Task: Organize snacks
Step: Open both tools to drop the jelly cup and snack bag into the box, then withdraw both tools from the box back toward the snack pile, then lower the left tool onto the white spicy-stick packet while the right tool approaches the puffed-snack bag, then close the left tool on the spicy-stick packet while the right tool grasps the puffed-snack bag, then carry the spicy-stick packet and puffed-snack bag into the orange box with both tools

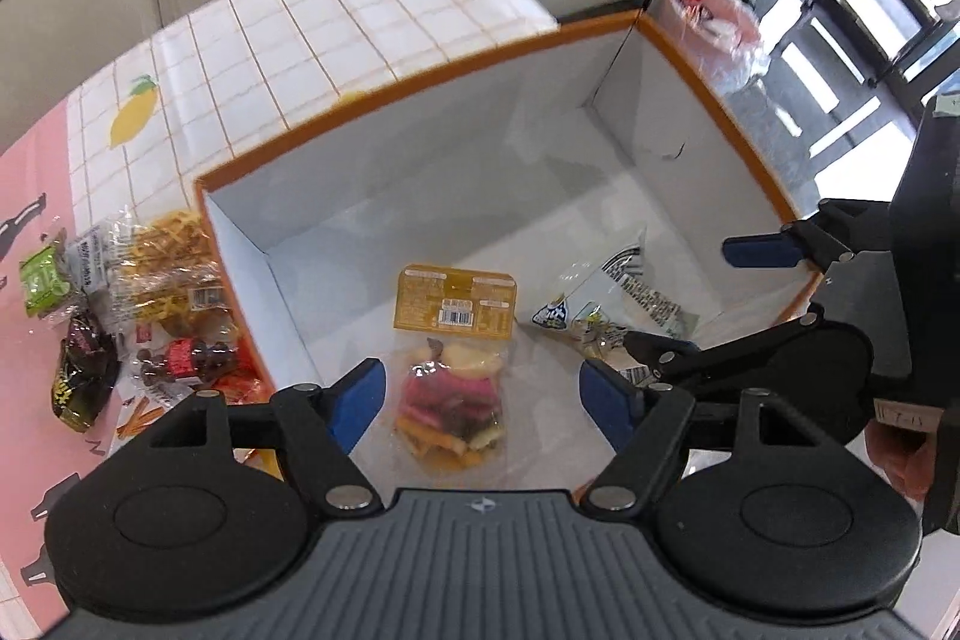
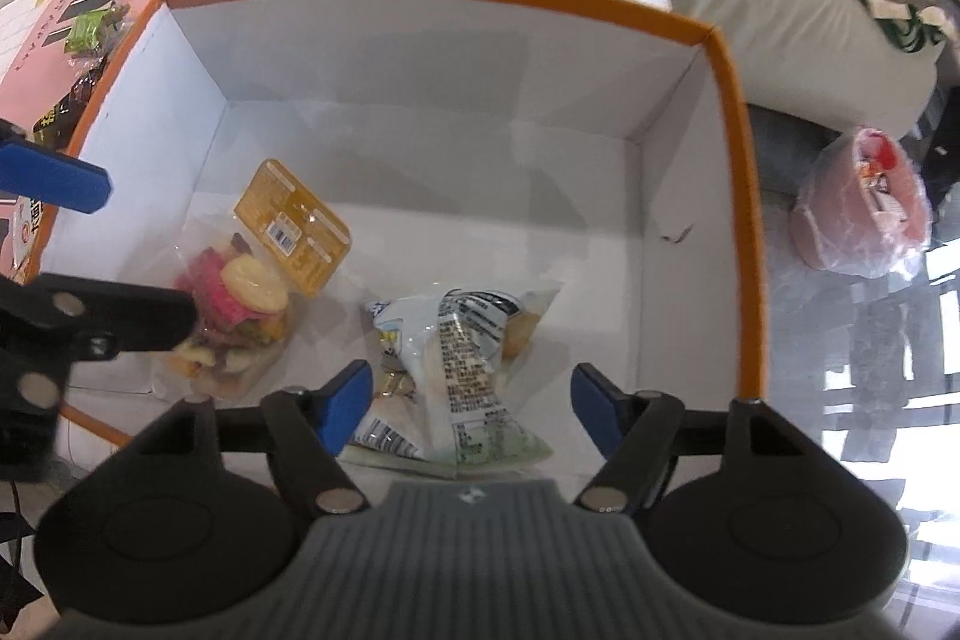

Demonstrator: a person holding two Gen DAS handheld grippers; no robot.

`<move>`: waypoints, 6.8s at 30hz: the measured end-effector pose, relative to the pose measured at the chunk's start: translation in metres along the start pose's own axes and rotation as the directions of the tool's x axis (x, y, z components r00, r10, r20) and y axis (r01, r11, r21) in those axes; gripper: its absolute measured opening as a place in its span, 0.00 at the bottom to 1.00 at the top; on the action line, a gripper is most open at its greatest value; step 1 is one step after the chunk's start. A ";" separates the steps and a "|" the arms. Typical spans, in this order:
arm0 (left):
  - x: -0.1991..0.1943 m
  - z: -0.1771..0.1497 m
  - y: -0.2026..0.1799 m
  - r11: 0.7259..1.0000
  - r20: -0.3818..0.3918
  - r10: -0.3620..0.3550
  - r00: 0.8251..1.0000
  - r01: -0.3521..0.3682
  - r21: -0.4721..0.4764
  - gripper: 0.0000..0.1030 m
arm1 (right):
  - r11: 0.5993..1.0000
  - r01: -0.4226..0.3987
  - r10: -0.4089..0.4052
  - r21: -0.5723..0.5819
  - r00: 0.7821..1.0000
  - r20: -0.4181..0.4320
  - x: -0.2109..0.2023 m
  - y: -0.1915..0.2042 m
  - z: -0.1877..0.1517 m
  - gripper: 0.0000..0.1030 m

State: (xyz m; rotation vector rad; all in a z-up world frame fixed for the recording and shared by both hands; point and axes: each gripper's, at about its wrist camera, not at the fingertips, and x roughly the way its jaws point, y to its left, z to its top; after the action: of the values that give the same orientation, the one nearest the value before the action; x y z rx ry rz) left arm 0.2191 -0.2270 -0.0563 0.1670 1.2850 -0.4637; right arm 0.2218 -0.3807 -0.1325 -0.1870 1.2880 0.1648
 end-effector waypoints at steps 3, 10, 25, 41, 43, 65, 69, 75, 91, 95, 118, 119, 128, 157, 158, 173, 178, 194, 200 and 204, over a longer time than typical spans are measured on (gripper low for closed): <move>-0.016 -0.008 0.009 1.000 0.035 -0.008 0.999 0.009 -0.020 0.84 | 0.999 0.043 -0.042 -0.012 0.999 0.026 -0.016 0.004 -0.002 0.77; -0.056 -0.031 0.026 0.999 0.119 -0.010 0.993 0.014 -0.035 0.84 | 0.998 0.068 -0.067 -0.005 0.997 0.046 -0.051 0.015 -0.007 0.78; -0.133 -0.104 0.095 0.986 0.333 0.057 0.941 0.000 -0.169 0.84 | 0.987 -0.136 0.105 0.080 0.946 0.307 -0.134 0.095 -0.029 0.78; -0.139 -0.206 0.163 0.943 0.436 0.238 0.868 -0.099 -0.318 0.77 | 0.986 -0.007 -0.081 0.165 0.847 0.525 -0.129 0.205 -0.062 0.80; -0.135 -0.216 0.170 0.939 0.438 0.252 0.863 -0.108 -0.328 0.77 | 0.985 -0.004 -0.089 0.173 0.847 0.525 -0.123 0.217 -0.066 0.80; -0.051 -0.229 0.213 0.961 0.245 0.056 0.968 0.015 -0.276 0.68 | 0.995 -0.102 0.087 0.015 0.916 0.392 -0.019 0.273 -0.063 0.51; -0.033 -0.225 0.217 0.970 0.168 0.050 0.984 -0.008 -0.243 0.65 | 0.992 -0.124 0.113 0.011 0.933 0.341 -0.002 0.270 -0.053 0.52; -0.012 -0.227 0.232 0.964 0.080 0.091 0.993 -0.068 -0.257 0.59 | 0.981 -0.176 0.192 -0.083 0.941 0.280 0.018 0.283 -0.047 0.85; 0.008 -0.198 0.244 0.979 0.085 0.078 0.993 -0.060 -0.195 0.74 | 0.928 -0.116 0.200 -0.355 0.957 0.211 0.060 0.310 -0.018 0.91; 0.012 -0.190 0.241 0.987 0.108 0.078 0.991 -0.062 -0.147 0.74 | 0.944 -0.108 0.177 -0.312 0.963 0.204 0.060 0.302 -0.016 0.85; 0.064 -0.137 0.235 0.968 0.130 0.040 0.991 -0.071 0.239 0.87 | 0.933 -0.178 0.227 -0.312 0.965 0.130 0.075 0.278 0.003 0.92; 0.064 -0.137 0.235 0.971 0.128 0.045 0.991 -0.073 0.228 0.82 | 0.937 -0.182 0.228 -0.298 0.965 0.126 0.076 0.277 0.002 0.92; 0.056 -0.145 0.232 0.989 0.085 0.107 0.991 -0.115 0.094 0.61 | 0.967 -0.136 0.169 -0.217 0.975 0.144 0.077 0.283 -0.006 0.90; 0.042 -0.195 0.236 0.977 0.033 0.186 0.982 -0.181 -0.111 0.84 | 0.904 -0.181 0.237 -0.389 0.966 0.101 0.064 0.284 -0.013 0.96; 0.042 -0.196 0.237 0.977 0.036 0.180 0.983 -0.175 -0.119 0.82 | 0.907 -0.186 0.240 -0.378 0.965 0.101 0.065 0.283 -0.014 0.92; 0.030 -0.207 0.234 0.956 0.062 0.190 0.980 -0.171 -0.237 0.55 | 0.963 -0.144 0.179 -0.229 0.974 0.138 0.066 0.298 -0.021 0.76; 0.015 -0.214 0.234 0.943 0.074 0.192 0.979 -0.163 -0.289 0.55 | 0.957 -0.183 0.219 -0.224 0.965 0.147 0.053 0.304 -0.026 0.76; -0.050 -0.218 0.211 0.927 0.201 0.166 0.965 -0.084 -0.365 0.55 | 0.963 -0.200 0.245 -0.181 0.930 0.275 -0.010 0.287 -0.044 0.76; -0.075 -0.209 0.190 0.938 0.267 0.134 0.954 -0.035 -0.345 0.55 | 0.968 -0.187 0.234 -0.168 0.915 0.327 -0.039 0.270 -0.051 0.76; -0.087 -0.198 0.175 0.945 0.294 0.104 0.950 -0.003 -0.326 0.55 | 0.974 -0.174 0.216 -0.148 0.914 0.343 -0.058 0.251 -0.052 0.76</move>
State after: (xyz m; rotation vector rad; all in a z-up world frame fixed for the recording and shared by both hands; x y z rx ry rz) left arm 0.1006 0.0246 -0.0532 -0.1421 1.0280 -0.2153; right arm 0.1002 -0.1492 -0.1019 -0.1187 0.9317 0.4265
